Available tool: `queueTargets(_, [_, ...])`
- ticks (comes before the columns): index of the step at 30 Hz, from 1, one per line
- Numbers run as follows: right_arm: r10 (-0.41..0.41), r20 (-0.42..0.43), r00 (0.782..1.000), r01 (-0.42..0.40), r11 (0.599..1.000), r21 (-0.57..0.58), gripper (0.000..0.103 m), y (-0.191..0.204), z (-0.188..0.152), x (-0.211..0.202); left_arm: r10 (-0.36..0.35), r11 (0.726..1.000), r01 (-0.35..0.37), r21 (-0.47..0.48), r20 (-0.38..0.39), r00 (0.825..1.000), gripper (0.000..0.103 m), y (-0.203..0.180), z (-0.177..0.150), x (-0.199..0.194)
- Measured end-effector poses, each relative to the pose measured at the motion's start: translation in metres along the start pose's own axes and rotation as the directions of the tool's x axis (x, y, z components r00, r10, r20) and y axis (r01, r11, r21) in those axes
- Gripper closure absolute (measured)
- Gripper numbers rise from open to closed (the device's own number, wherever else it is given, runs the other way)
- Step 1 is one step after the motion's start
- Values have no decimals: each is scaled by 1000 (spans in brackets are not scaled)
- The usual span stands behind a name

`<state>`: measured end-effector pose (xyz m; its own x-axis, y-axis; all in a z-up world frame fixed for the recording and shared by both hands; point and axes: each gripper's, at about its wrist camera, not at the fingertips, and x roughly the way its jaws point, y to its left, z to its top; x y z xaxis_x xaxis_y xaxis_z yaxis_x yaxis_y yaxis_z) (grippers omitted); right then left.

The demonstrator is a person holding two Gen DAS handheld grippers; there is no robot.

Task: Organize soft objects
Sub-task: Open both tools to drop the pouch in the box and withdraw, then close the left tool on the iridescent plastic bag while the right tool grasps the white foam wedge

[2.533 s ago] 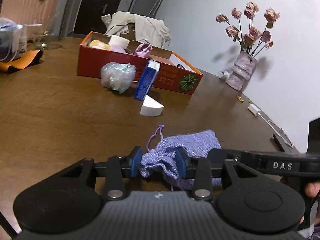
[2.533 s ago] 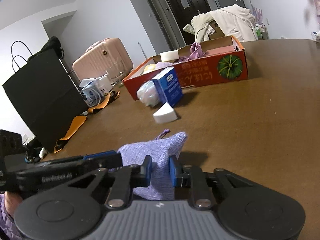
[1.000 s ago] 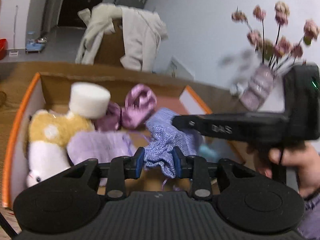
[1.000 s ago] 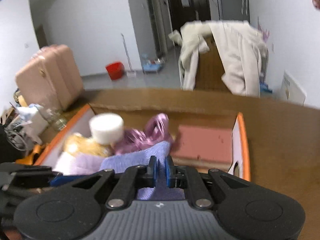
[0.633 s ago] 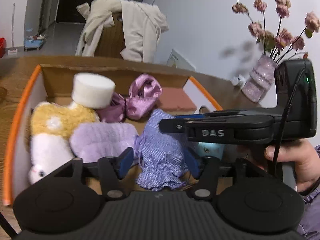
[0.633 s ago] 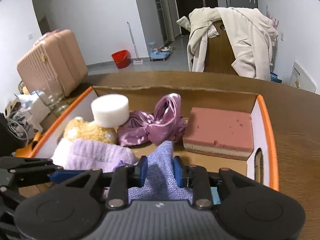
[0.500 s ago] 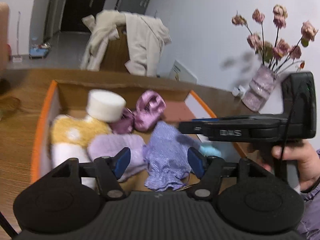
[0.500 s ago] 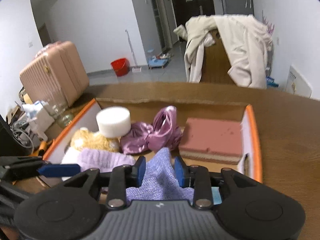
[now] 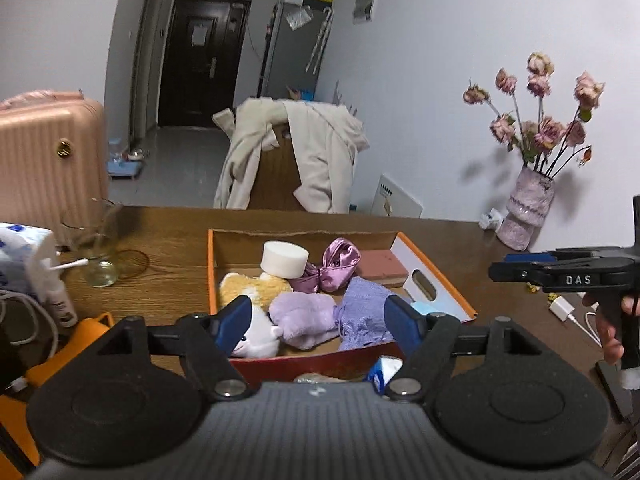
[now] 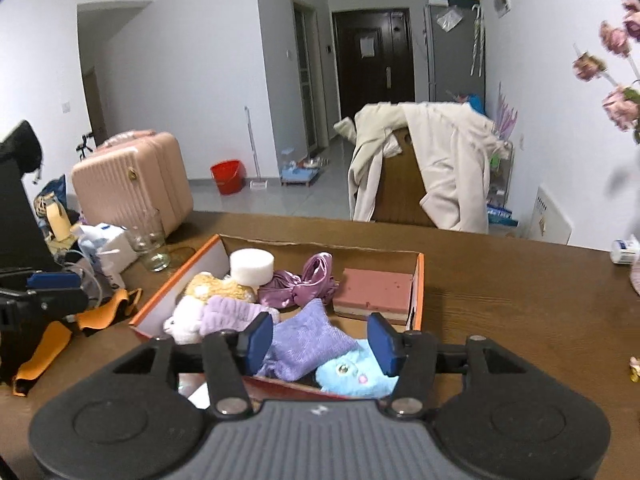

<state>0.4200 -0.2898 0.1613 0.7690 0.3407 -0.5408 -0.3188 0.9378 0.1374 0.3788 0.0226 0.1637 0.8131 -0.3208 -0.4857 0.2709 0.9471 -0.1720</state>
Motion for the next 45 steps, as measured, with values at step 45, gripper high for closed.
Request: queueTargets(45, [24, -21, 1000, -25, 999, -32, 34, 109, -196, -28, 209, 978, -209, -22, 12, 978, 14, -25, -177, -43])
